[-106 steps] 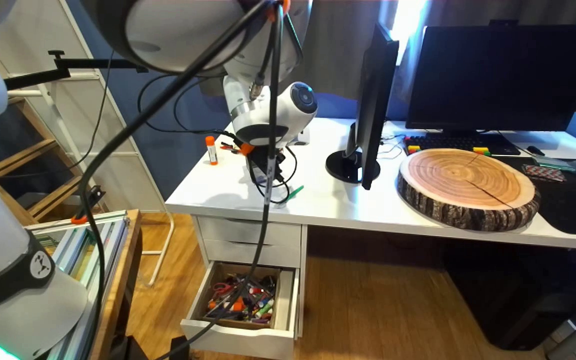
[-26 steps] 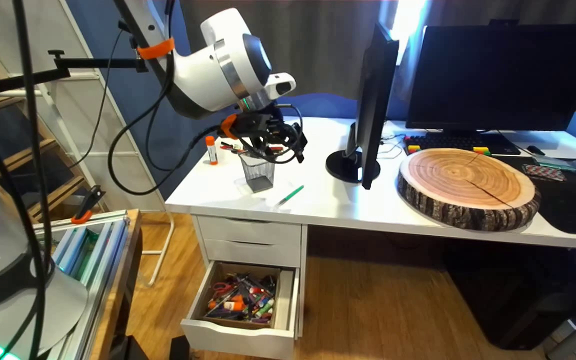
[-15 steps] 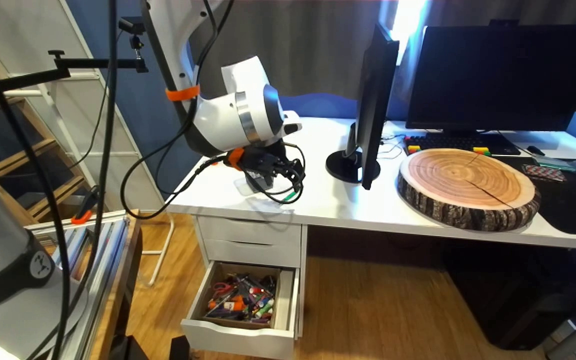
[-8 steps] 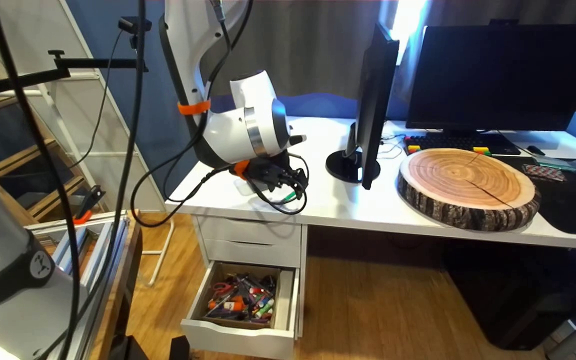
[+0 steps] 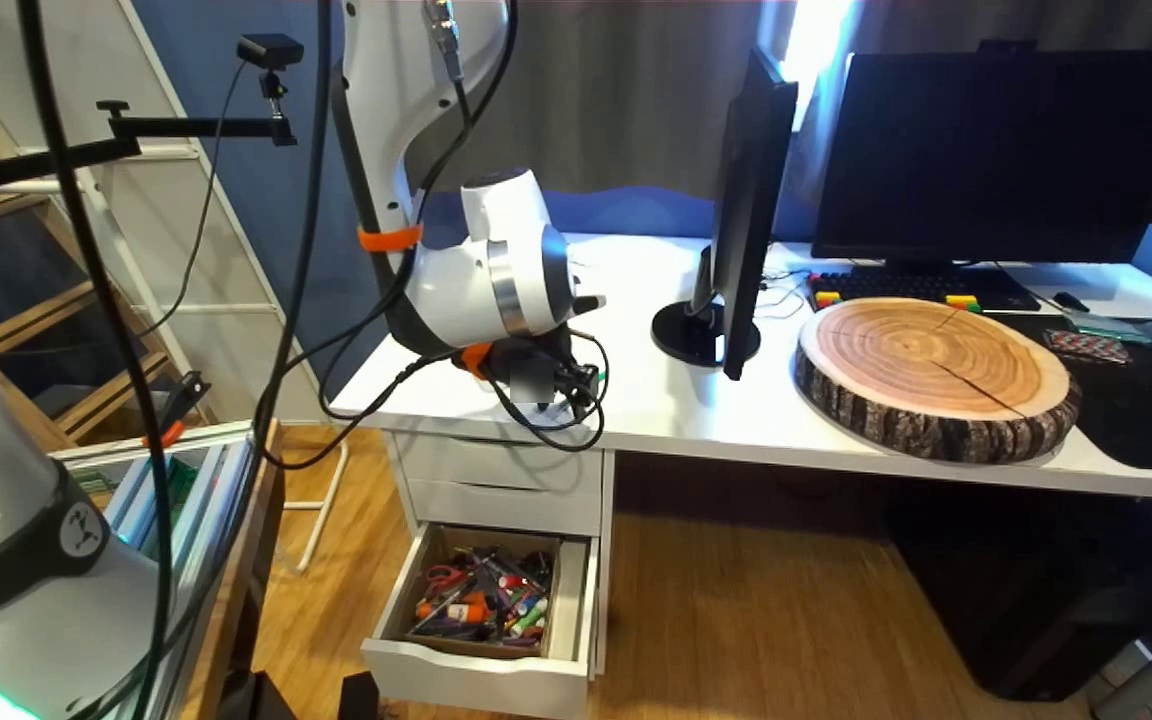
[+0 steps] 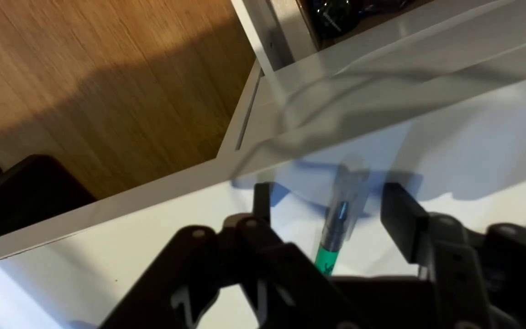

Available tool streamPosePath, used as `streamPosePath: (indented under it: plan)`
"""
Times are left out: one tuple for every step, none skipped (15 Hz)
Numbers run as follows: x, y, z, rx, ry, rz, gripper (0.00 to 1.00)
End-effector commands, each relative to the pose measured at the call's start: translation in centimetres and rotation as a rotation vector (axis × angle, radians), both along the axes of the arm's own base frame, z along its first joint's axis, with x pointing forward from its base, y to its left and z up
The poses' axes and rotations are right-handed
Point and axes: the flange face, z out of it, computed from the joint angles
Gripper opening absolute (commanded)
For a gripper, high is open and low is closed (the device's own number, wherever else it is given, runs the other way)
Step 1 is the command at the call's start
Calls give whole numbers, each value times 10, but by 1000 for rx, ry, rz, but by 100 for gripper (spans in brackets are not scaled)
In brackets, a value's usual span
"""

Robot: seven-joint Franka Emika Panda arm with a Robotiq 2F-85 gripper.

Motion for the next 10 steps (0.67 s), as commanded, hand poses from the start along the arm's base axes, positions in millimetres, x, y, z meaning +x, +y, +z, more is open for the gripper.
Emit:
streamPosePath:
  plan:
    - [3,5,-1,21,-6,8,34]
    - [3,6,0,25,-7,11,28]
    - [3,6,2,29,-10,11,20]
    - [2,7,3,34,-10,13,14]
    - [2,6,4,33,-11,13,8]
    - [3,5,6,34,-13,12,1]
    - [3,4,9,31,-18,9,0]
    - [4,1,15,28,-28,6,4]
    - [6,-2,23,24,-39,-1,4]
    - [8,-6,33,19,-55,-7,4]
